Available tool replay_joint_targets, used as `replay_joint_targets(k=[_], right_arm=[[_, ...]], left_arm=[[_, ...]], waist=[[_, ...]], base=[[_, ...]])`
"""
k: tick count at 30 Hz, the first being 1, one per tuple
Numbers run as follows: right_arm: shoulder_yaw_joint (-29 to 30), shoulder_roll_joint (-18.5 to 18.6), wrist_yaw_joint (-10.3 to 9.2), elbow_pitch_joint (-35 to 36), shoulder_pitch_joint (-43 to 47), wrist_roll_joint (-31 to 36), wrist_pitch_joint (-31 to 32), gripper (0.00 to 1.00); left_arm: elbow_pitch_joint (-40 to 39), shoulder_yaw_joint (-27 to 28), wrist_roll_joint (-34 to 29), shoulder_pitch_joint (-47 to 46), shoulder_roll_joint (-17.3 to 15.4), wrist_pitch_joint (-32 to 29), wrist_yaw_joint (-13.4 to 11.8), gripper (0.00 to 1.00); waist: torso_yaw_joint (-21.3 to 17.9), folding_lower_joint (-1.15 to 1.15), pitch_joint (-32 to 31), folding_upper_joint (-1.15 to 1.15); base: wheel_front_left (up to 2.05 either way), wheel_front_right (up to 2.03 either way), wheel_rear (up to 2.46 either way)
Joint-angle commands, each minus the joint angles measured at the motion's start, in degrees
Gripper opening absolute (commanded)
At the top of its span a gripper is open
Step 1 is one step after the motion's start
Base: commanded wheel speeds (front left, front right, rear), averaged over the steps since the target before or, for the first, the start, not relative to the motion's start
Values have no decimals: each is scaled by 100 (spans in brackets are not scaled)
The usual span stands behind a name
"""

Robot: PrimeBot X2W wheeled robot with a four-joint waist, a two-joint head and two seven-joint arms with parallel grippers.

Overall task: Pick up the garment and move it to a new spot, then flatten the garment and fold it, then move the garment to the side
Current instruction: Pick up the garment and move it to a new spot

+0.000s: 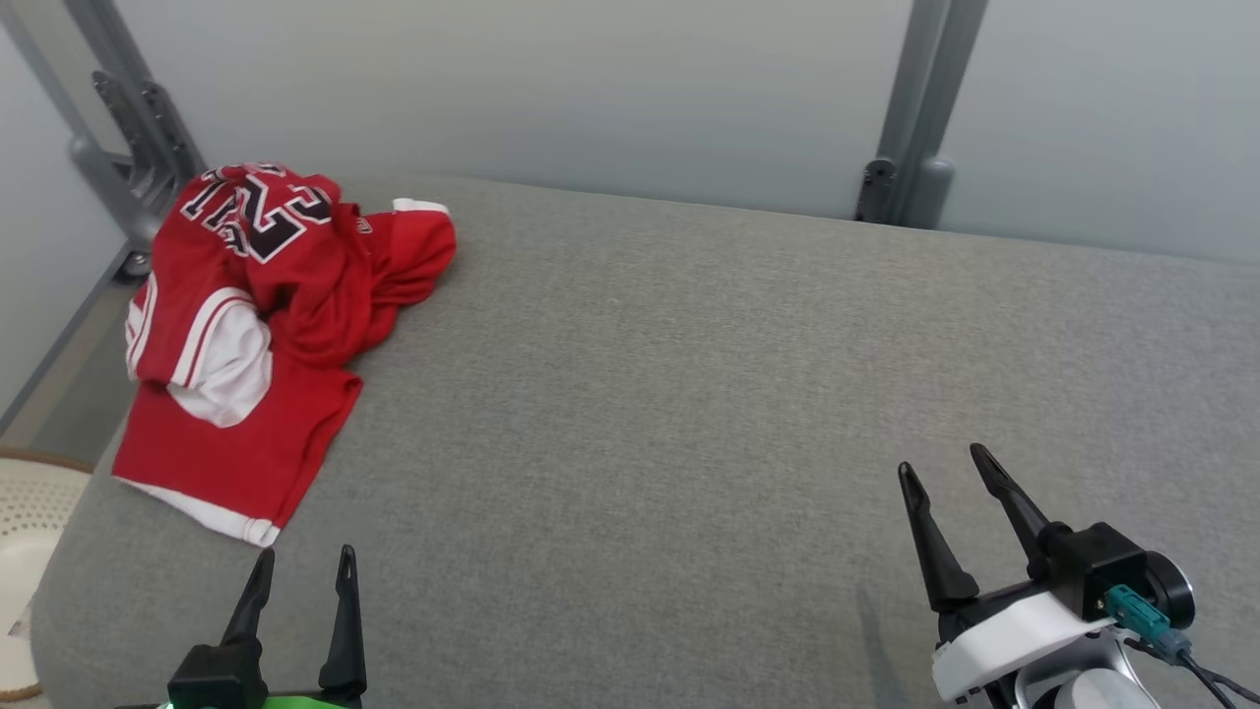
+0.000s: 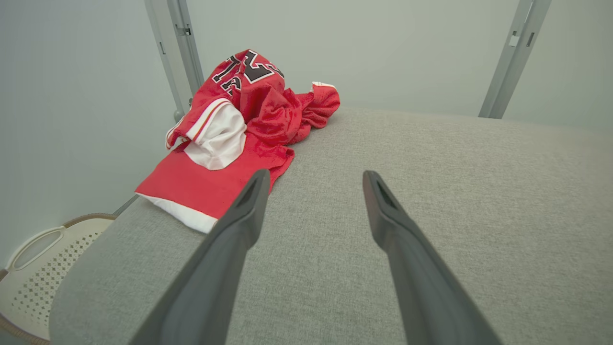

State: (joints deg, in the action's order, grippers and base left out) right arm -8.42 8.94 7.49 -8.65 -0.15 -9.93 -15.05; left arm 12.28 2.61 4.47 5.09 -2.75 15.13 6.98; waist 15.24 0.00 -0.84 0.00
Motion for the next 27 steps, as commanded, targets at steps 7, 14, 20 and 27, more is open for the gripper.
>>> replay_joint_targets(k=[7,14,20,27], right_arm=[[-216,67,0,116,-191,-39,-19,100],[-361,598,0,519,-685,-31,-19,100],[-473,1239,0,962,-1337,-81,-19,100],[-548,1628,0,1435,-1755,-154,-19,100]], left_arm=[[-116,-21,177,-153,-26,4,17,100],[141,-408,843,-1394,-23,4,-116,100],[1169,-755,1492,-3362,-20,-248,-339,100],[2563,-515,1950,-5482,-181,-1185,-481,100]], waist=[[696,0,214,0],[484,0,1404,0],[175,0,2814,0],[-248,0,3930,0]], base=[[0,0,0],[0,0,0],[0,0,0],[0,0,0]])
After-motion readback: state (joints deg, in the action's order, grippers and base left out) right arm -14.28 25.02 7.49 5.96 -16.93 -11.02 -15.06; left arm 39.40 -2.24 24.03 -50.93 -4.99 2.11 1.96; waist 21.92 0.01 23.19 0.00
